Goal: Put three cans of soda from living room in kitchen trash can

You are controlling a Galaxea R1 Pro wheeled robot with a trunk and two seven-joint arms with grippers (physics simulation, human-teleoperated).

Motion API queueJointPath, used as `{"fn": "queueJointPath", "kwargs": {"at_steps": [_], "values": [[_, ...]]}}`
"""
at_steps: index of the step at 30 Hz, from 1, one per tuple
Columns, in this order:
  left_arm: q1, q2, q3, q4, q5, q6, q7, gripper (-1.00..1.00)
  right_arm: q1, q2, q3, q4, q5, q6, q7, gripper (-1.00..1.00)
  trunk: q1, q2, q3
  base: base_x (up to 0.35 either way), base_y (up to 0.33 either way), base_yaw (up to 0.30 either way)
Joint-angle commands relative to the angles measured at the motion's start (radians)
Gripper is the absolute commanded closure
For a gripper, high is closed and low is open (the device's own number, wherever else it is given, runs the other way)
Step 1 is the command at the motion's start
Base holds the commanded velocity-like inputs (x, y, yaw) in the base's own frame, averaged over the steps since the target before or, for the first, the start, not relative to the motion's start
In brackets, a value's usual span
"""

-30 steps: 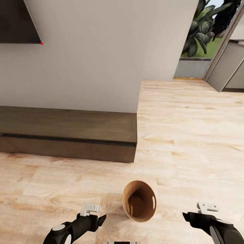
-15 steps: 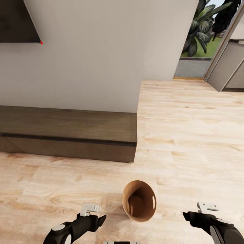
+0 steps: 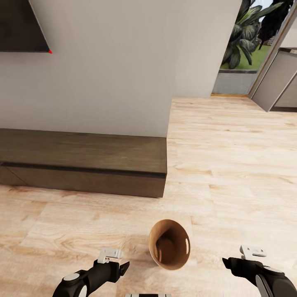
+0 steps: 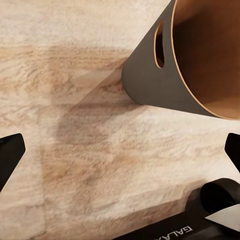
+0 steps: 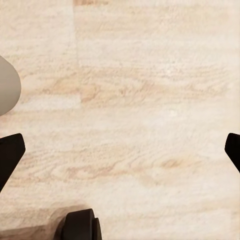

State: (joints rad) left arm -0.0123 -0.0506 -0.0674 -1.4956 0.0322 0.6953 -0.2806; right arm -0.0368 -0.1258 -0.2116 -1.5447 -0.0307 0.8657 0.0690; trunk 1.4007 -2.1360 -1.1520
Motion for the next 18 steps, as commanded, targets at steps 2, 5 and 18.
{"fn": "queueJointPath", "kwargs": {"at_steps": [2, 5, 18], "values": [[0.000, 0.001, 0.000, 0.000, 0.000, 0.000, 0.001, -1.00, 0.000, 0.001, 0.000, 0.001, 0.000, -0.001, -0.001, -1.00, 0.000, 0.000, -0.002, 0.000, 0.000, 0.000], [0.000, 0.001, 0.000, 0.000, 0.000, 0.000, 0.001, -1.00, 0.000, 0.001, -0.001, 0.001, 0.000, -0.002, 0.000, -1.00, 0.000, 0.000, -0.006, 0.000, 0.000, 0.000], [0.000, 0.001, 0.001, 0.000, -0.002, 0.000, 0.001, -1.00, 0.000, 0.000, 0.000, 0.001, 0.000, -0.001, 0.000, -1.00, 0.000, 0.000, -0.010, 0.000, 0.000, 0.000]]}}
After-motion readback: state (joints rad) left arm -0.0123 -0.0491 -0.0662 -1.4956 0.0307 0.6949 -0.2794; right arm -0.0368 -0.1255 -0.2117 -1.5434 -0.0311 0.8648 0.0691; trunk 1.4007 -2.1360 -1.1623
